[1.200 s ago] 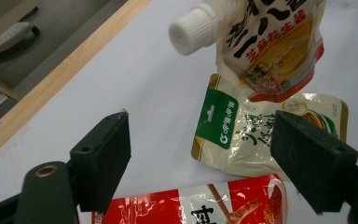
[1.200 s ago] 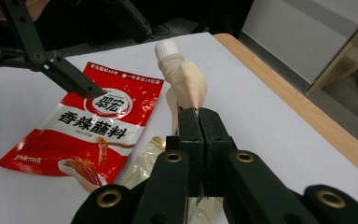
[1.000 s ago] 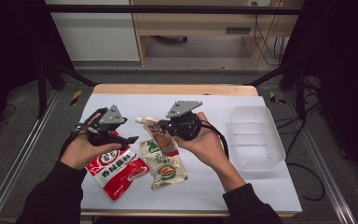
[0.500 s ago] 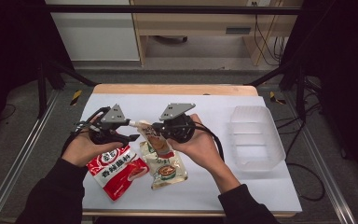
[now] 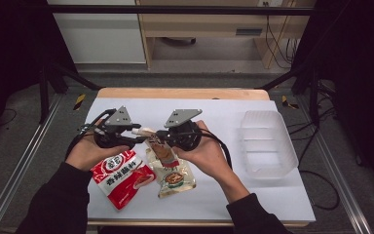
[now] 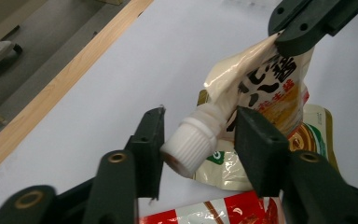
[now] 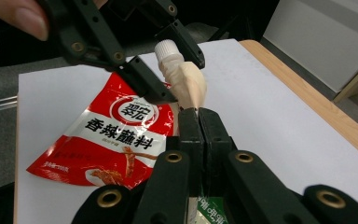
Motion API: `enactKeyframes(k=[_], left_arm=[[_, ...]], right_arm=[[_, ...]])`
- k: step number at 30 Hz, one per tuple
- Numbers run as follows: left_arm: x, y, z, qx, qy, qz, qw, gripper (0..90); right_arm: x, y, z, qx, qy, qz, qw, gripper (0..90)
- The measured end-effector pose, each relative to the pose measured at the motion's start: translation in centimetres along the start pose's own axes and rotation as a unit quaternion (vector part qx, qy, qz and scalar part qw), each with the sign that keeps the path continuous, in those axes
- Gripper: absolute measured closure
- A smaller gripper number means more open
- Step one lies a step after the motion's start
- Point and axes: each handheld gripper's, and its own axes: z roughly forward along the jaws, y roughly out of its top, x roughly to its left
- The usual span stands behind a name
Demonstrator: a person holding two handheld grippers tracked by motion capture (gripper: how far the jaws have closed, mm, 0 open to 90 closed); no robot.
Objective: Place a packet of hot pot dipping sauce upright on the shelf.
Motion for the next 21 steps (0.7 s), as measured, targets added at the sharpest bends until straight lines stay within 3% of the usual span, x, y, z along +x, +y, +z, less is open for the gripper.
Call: enactKeyframes(k=[7, 14, 17, 21], left_arm=[[0.0, 0.2, 0.1, 0.013, -0.014, -0.004, 0.9998, 68.2], [-0.1, 1.0, 0.1, 0.011, -0.028, 0.002, 0.9996, 70.7], [-0.4, 1.8, 0.0, 0.022, -0.027, 0.015, 0.9993, 72.2], [-0.5, 2.3, 0.1, 0.027, -0.022, 0.016, 0.9993, 72.2]], right_arm=[[-0.3, -0.3, 0.0, 0.002, -0.008, 0.003, 1.0, 89.6], [-0.7, -0.7, -0.5, 0.0, -0.018, 0.014, 0.9997, 89.5], [-0.9, -0.9, -0.7, 0.003, -0.023, 0.016, 0.9996, 89.4], [-1.0, -1.1, -0.7, 0.005, -0.024, 0.02, 0.9995, 89.5]])
